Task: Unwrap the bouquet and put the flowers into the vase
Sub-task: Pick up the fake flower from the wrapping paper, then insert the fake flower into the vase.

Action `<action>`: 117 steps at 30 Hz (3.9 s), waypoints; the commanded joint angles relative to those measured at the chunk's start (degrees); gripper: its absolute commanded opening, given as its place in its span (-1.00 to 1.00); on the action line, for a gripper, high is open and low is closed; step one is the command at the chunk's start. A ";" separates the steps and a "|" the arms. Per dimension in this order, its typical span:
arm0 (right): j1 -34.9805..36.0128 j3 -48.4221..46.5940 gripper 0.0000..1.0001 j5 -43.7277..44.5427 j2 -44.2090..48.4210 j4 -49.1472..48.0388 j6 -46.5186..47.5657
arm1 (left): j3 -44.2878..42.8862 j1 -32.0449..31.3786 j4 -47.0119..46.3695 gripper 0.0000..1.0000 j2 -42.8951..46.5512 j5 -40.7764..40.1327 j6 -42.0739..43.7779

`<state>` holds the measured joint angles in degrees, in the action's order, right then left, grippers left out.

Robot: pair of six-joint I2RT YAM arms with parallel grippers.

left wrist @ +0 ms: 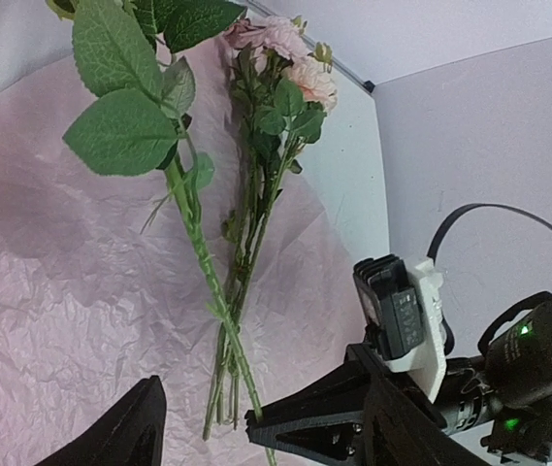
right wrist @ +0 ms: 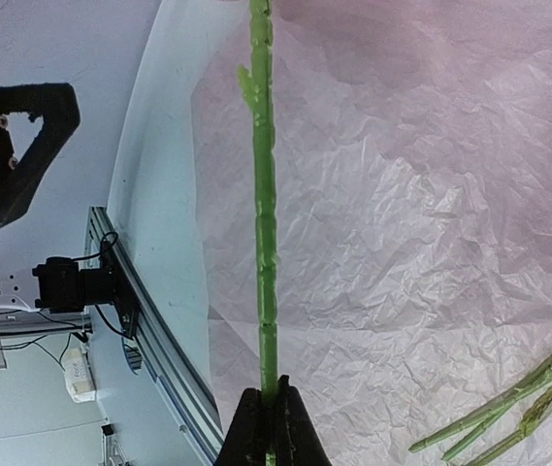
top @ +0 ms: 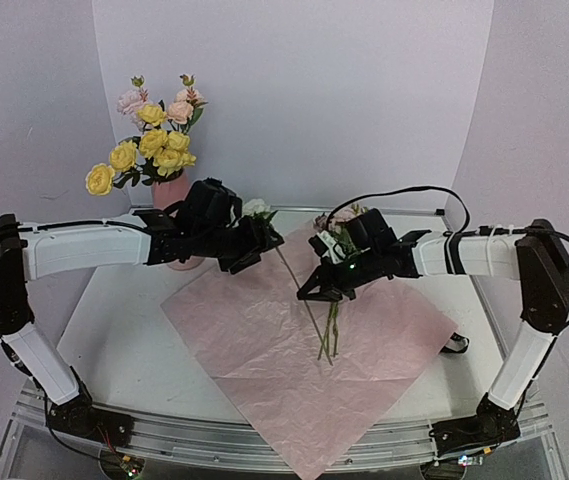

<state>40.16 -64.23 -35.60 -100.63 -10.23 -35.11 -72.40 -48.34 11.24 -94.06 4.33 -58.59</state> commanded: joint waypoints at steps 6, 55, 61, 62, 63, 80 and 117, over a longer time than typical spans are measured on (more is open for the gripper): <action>0.18 2.09 -1.00 -3.16 6.58 -5.28 -1.01 | -1.52 -0.09 -6.75 0.24 -1.40 -2.94 -4.53; 0.18 3.16 -1.00 -6.75 9.67 -9.02 -1.43 | -8.66 2.38 -8.83 -0.23 -8.14 2.72 -0.26; 0.18 3.15 -1.00 -6.93 9.65 -9.10 -1.41 | -8.58 3.00 -8.82 -0.64 -7.74 2.79 0.11; 0.18 3.15 -1.00 -6.99 9.60 -9.10 -1.43 | -8.69 3.10 -8.82 -0.71 -7.67 2.79 0.31; 0.18 3.15 -1.00 -7.07 9.58 -9.11 -1.44 | -8.81 3.19 -8.82 -0.75 -7.61 2.81 0.57; 0.21 4.95 -0.03 -4.86 9.39 -9.19 -2.88 | -12.91 3.42 0.45 -1.00 -4.40 0.37 17.23; 0.18 -0.71 0.05 -2.87 5.58 -9.19 -3.71 | -34.60 3.60 4.54 -1.00 6.76 -24.77 63.94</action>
<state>40.05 -62.09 -38.05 -93.88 -18.47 -38.80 -102.18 -45.02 18.92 -90.27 -18.56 3.55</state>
